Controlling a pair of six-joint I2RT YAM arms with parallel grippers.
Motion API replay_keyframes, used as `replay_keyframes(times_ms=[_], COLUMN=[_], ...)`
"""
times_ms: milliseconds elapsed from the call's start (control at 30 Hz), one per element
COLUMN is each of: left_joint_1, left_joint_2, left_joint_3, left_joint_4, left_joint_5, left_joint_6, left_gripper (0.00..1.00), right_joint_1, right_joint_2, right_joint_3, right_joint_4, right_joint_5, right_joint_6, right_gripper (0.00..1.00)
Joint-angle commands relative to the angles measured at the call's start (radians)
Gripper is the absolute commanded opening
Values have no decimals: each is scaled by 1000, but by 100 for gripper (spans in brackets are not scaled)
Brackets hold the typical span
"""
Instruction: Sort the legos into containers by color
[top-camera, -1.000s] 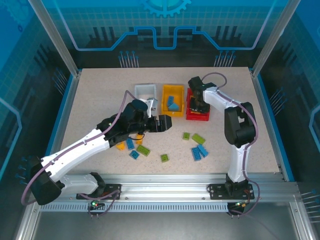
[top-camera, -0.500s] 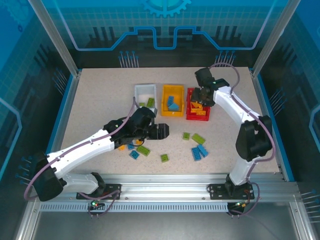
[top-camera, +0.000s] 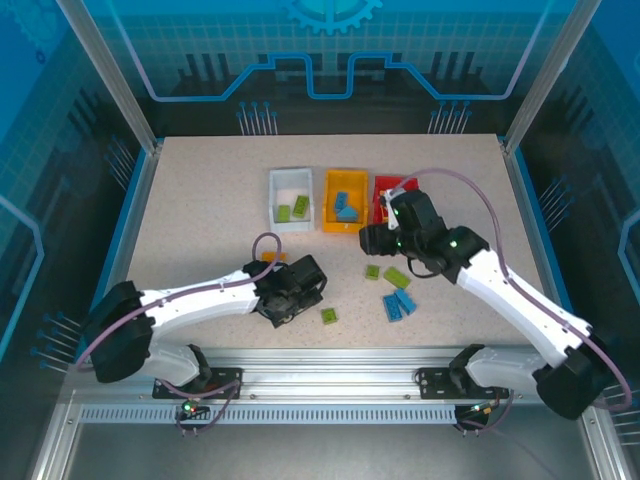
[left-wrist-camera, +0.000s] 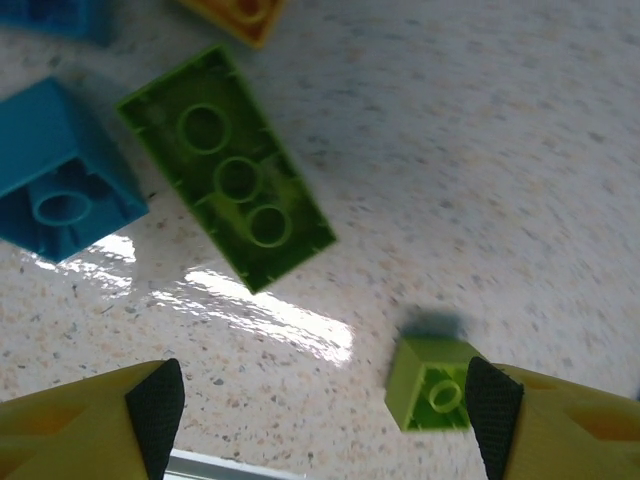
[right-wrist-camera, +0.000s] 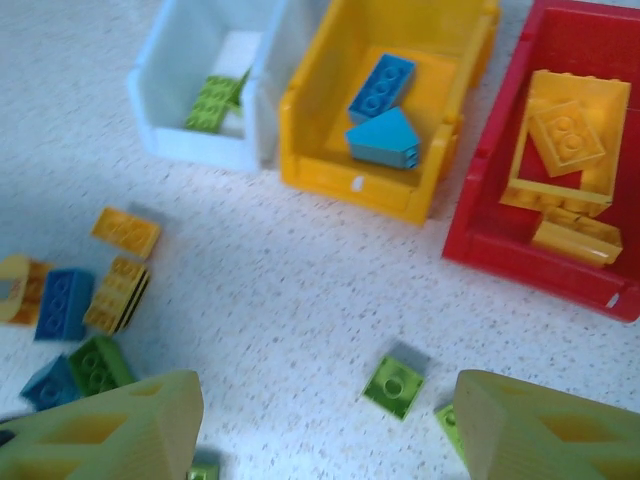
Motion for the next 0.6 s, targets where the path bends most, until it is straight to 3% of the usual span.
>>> replay_keyframes(times_ms=[0,167,400,567], left_joint_1=[-3,4,75,104], left_joint_2=[52,98,148,170], left_joint_3=[26,29,13,17], left_joint_4=[-53,-25,30,47], left_joint_5=[2,-19,-31,-40], left_joint_6=[-213,-310,-321,-303], left_gripper=[82,82,79,69], right_joint_1=[30,56,78,92], right_joint_2=[-92,-176,-218,-236], right_joint_3=[-48,-88,-110,-118], right_joint_4=[36,19,25,58], right_joint_5=[-27,-45,-72,-149], right_joint_6=[-24,16,48,51], right_gripper=[69,69,69,70])
